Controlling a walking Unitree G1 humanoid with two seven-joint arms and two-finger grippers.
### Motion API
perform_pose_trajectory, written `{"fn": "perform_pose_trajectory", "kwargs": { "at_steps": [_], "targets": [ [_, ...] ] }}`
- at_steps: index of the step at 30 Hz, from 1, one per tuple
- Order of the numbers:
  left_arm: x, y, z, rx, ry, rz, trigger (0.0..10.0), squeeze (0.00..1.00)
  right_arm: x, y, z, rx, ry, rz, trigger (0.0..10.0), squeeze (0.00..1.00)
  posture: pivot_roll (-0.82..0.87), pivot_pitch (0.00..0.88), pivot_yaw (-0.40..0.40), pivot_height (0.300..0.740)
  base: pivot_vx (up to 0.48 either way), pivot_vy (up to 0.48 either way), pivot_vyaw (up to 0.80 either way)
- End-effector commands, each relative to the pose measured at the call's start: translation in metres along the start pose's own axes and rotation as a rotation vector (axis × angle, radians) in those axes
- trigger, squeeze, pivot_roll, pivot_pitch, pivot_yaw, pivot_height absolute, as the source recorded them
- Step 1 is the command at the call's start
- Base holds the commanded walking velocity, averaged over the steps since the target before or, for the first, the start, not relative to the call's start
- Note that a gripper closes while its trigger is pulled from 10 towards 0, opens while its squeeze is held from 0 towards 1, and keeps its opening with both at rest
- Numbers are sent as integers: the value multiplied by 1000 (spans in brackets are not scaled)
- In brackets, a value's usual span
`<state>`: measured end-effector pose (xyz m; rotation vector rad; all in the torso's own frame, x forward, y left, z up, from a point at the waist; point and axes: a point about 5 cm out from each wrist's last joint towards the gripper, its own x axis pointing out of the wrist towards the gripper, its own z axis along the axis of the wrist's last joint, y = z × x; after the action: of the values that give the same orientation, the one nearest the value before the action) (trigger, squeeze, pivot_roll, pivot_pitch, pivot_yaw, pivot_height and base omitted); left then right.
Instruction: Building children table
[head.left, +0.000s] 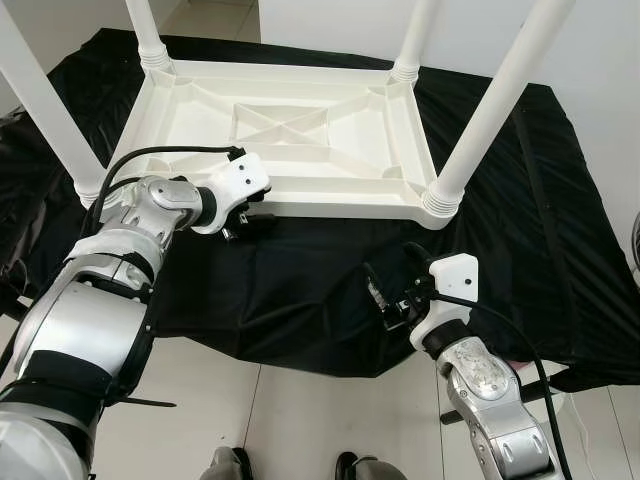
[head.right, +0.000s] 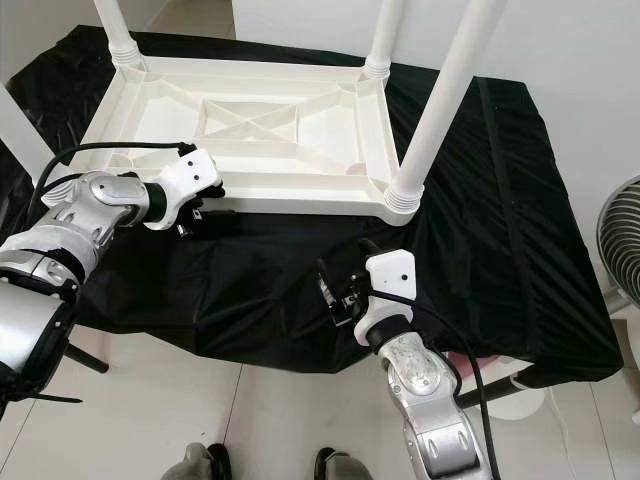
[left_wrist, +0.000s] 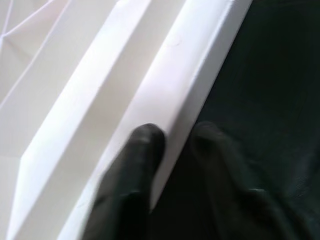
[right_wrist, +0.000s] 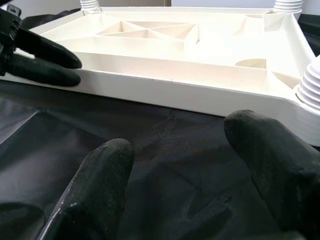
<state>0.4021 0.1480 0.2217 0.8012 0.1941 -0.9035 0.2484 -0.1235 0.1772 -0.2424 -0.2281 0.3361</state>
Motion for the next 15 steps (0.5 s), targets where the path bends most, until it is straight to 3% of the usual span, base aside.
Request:
{"fn": "perform_pose_trajectory", "kwargs": {
  "at_steps": [1, 7, 15],
  "targets": [
    [1, -15, -27, -39, 105, -74, 0, 0, -2, 0, -1, -1, 13, 3, 10000, 0, -148, 220, 10, 740, 0, 0, 0],
    [-4, -14, -29, -1, 110, -105, 0, 0, -2, -1, -2, -4, 15, 3, 10000, 0, -147, 221, 11, 740, 0, 0, 0],
    [-20, -17, -39, 119, 148, -237, 0, 0, -2, -2, -2, -9, 15, 2, 10000, 0, -141, 220, 14, 740, 0, 0, 0]
  ]
}}
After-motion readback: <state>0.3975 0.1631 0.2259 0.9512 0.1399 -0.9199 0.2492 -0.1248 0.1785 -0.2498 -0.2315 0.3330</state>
